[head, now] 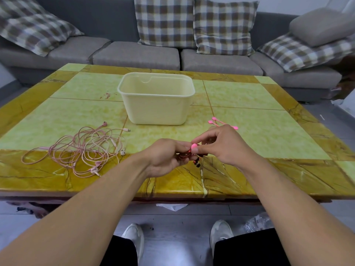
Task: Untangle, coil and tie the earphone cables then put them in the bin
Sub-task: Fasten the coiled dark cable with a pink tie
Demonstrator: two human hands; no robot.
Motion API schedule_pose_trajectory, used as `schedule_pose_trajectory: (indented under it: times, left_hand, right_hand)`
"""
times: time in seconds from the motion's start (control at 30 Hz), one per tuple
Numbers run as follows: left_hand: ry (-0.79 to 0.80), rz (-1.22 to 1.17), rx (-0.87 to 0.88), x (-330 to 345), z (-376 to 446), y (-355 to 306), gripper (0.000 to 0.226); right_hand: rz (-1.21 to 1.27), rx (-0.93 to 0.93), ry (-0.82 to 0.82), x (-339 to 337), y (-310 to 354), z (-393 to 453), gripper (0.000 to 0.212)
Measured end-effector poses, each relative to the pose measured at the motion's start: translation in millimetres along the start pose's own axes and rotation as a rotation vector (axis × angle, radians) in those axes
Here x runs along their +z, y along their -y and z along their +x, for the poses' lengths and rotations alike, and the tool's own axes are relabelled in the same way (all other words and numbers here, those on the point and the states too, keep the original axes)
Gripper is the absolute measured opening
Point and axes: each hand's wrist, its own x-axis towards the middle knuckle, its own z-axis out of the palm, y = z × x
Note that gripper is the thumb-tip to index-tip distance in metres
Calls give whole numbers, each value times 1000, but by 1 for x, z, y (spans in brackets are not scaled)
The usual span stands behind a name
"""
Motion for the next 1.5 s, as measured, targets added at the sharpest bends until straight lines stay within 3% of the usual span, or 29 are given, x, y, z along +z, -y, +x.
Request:
schedule_pose_trajectory:
  times: [0.13,0.27,0.5,0.7,1.0,1.27,1.5]
  left_hand:
    - [27,-19,-7,3,-2,1,33]
    - [-44,67,107,5,0,5,36]
    - [-97,-137,251,2,1,1,4]
    - [-330,-1,403,8,1,6,10]
    - [-303,20,401,10,-3,4,17]
    - [-435,130,290,11,4,9,7]
    - [-319,74,317,5,-4,3,17]
  right_hand:
    - [-55,-2,4,0,-1,-1,12]
    - [-24,4,48,0,-1,-1,10]
    - [175,-74,-110,1,2,-2,11]
    - [113,-44,-107,5,3,-1,11]
    - [-14,-40,-79,3,6,-2,13]
    - [-221,-121,-54,13,2,-3,13]
    - [-63,-124,-54,7,9,-5,9]
